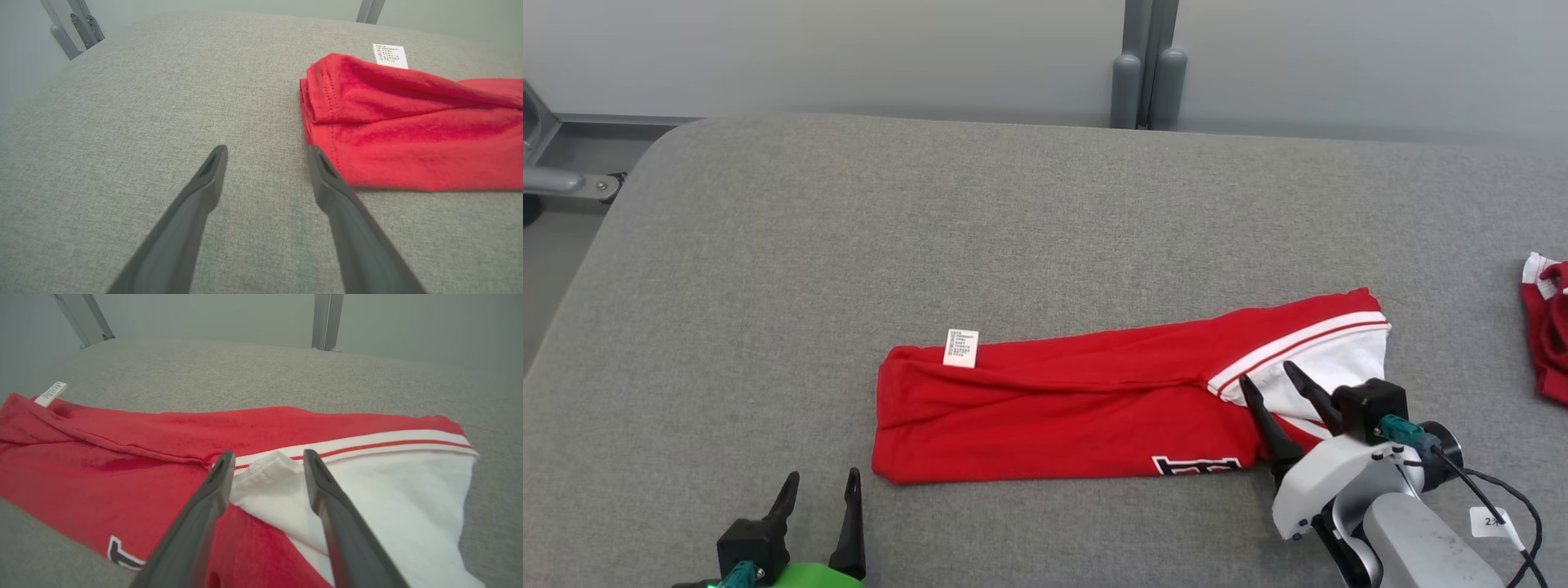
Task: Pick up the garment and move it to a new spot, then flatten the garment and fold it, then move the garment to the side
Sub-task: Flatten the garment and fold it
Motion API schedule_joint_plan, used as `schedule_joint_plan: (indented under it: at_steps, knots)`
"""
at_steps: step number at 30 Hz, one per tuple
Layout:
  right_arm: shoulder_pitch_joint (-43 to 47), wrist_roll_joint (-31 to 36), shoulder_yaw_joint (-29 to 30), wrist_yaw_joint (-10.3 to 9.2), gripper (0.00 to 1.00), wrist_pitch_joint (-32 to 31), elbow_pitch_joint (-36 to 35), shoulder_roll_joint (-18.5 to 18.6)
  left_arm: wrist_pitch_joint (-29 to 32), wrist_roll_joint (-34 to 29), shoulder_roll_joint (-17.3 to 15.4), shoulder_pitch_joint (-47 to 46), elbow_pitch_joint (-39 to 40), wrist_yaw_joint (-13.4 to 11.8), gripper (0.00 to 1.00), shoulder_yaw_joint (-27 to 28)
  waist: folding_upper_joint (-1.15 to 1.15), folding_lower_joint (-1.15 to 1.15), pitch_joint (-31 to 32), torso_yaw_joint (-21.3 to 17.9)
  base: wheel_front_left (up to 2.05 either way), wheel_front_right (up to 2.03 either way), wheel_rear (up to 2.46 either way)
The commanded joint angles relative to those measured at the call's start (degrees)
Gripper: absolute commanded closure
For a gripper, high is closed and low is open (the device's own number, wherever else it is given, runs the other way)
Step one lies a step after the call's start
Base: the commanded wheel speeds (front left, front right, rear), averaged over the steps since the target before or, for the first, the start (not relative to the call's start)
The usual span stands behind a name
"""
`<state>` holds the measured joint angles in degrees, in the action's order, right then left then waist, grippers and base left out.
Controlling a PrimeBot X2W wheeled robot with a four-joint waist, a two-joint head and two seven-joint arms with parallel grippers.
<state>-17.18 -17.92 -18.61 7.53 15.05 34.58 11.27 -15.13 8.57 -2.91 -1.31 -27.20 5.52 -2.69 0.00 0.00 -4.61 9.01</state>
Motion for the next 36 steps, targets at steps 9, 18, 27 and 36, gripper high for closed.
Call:
schedule_joint_plan:
  at_steps: [9,18,27,36]
  knots:
    - [-1.07,-0.61,-1.58,-0.1,0.47,0.15,2.19,0.05,0.04,-0.02,-0.05,-0.78,0.26,-0.18,0.0,0.01,0.0,0.0,-0.35,0.18,0.0,0.0,0.0]
    - [1.15,-0.89,0.48,-0.1,1.0,0.15,-0.37,-0.45,0.04,-0.37,-0.05,-0.65,0.39,0.23,0.0,0.26,0.0,0.0,-0.13,0.03,0.0,0.0,0.0]
    - [14.74,0.93,5.48,-0.1,0.0,0.15,-16.83,-2.66,0.04,0.58,-0.05,0.6,0.74,0.4,0.0,1.07,0.0,0.0,0.23,-2.64,0.0,0.0,0.0]
    - [14.46,2.19,12.91,-0.1,0.0,0.15,-22.25,-2.55,0.05,0.61,-0.08,-0.98,0.84,0.38,0.0,0.13,0.0,0.0,-0.34,-4.36,0.0,0.0,0.0]
